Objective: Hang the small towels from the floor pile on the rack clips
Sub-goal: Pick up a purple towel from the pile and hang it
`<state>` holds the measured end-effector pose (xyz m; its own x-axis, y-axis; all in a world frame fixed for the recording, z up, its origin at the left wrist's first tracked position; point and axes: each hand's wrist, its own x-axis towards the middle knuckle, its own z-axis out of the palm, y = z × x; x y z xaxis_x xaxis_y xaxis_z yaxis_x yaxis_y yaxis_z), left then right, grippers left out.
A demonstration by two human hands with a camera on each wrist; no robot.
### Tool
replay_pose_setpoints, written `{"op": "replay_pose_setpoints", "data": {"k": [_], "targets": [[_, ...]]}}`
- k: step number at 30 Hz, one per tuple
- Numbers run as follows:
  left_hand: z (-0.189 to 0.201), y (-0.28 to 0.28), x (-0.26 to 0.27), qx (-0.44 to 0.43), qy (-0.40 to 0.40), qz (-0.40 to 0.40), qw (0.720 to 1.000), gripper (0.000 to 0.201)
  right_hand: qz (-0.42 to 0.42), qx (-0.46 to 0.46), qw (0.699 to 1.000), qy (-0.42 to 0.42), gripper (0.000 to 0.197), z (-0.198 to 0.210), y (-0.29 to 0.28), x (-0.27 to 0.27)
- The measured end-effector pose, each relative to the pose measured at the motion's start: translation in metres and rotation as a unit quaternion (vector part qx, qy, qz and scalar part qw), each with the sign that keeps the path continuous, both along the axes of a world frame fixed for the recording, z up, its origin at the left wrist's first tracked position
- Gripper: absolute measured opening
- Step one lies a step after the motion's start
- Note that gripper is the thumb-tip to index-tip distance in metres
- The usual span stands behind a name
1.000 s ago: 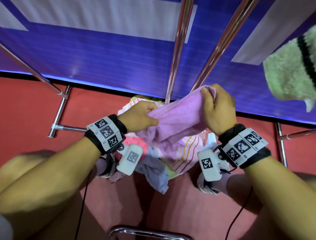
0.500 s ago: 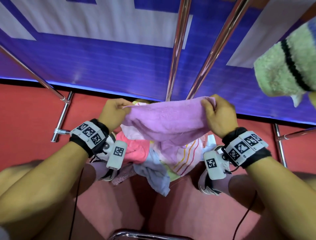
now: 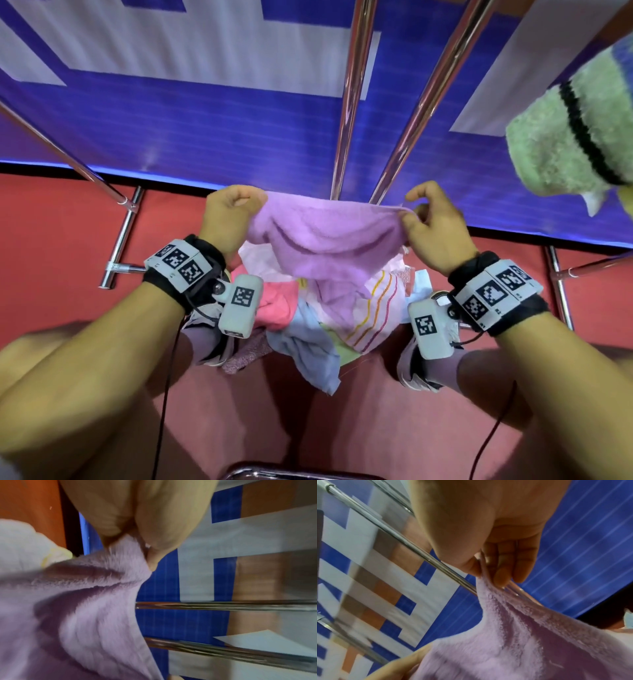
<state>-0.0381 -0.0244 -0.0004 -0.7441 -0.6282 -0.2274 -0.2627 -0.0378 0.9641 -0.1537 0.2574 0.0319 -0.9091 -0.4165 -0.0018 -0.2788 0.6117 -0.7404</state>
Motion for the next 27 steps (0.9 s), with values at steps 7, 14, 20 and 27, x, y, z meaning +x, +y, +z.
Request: {"op": "replay_pose_setpoints", "data": {"k": [7, 14, 20, 27], "targets": [[0.02, 0.055, -0.005, 0.216, -0.004, -0.163, 0.963, 0.036, 0.163, -0.068, 0.978, -0.107, 0.024, 0.006, -0.031, 0.037], [0.042, 0.083, -0.016, 0.227, 0.04, -0.177, 0.957, 0.046, 0.175, -0.128, 0.972, -0.09, 0.032, 0.019, -0.053, 0.047], [0.045, 0.077, -0.014, 0.217, 0.064, -0.157, 0.961, 0.044, 0.168, -0.108, 0.98, -0.009, 0.027, 0.015, -0.049, 0.045], [0.046, 0.074, -0.013, 0.188, 0.034, -0.144, 0.971, 0.024, 0.163, -0.102, 0.981, 0.037, 0.026, 0.016, -0.047, 0.041]]}}
